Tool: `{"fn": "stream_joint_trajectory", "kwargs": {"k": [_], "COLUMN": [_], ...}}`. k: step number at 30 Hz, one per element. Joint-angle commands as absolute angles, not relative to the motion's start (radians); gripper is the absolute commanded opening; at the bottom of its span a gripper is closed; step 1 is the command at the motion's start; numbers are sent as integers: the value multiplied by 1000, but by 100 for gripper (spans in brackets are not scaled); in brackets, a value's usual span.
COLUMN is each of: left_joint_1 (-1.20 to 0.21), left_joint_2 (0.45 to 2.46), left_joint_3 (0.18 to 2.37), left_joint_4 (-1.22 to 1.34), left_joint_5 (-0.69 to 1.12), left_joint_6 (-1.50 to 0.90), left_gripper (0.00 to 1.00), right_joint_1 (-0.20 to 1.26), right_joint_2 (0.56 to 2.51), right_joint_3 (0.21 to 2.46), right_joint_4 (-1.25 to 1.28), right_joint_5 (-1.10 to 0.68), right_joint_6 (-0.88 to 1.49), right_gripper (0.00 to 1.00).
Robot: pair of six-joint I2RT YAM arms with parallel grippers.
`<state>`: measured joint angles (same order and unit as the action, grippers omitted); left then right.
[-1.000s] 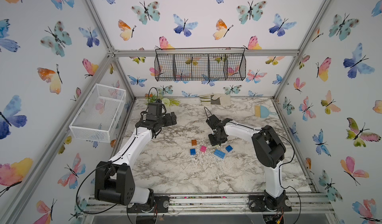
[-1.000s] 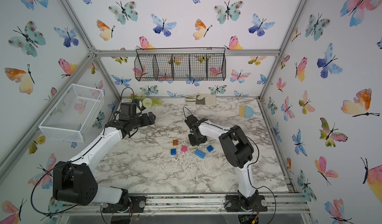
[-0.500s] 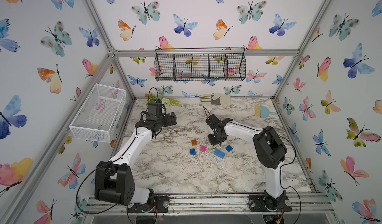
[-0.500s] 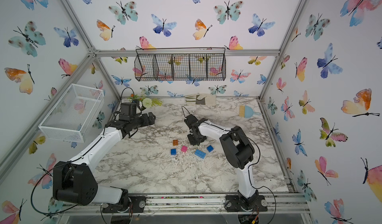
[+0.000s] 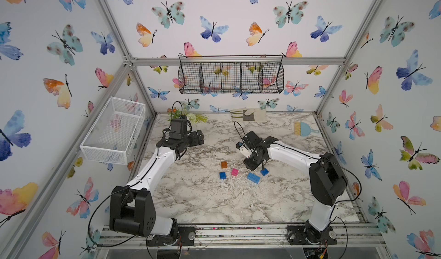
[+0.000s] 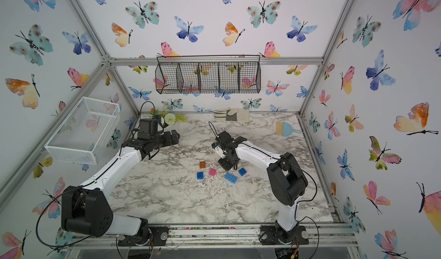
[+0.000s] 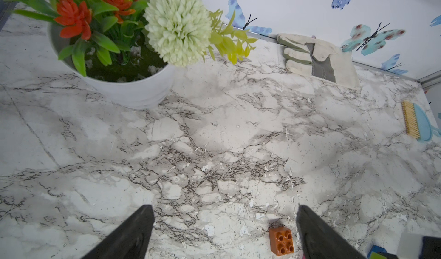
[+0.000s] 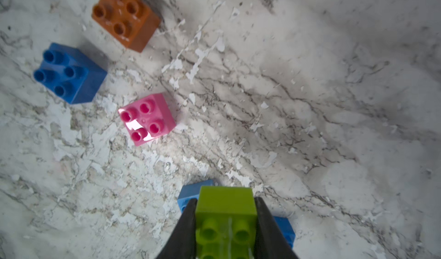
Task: Assemble the letter y with lego
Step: Assemble the lego brick with the lego brick.
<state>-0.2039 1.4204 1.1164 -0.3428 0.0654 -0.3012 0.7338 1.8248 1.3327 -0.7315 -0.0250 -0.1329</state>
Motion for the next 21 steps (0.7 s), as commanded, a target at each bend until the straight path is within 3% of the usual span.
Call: {"fn": "stream_joint_trajectory", "kwargs": {"k": [1, 8, 21], "left_joint_1": [-200, -201, -200], "left_joint_2": [1426, 1427, 1432], "left_joint_3": [1137, 1137, 1139], "left_joint_4": [-351, -357, -361], "left_joint_5": [70, 62, 64], "left_joint_6": [-307, -308, -311], "left_gripper": [94, 94, 94], "right_joint_1": [744, 775, 800], "right_joint_2": [1762, 1781, 1868], "right_joint_3": [1307, 1292, 1313], "right_joint_4": [-745, -740, -782], "right_joint_5": [-39, -100, -33], "right_joint_6": [-222, -281, -261], "right_gripper": [2, 2, 2]}}
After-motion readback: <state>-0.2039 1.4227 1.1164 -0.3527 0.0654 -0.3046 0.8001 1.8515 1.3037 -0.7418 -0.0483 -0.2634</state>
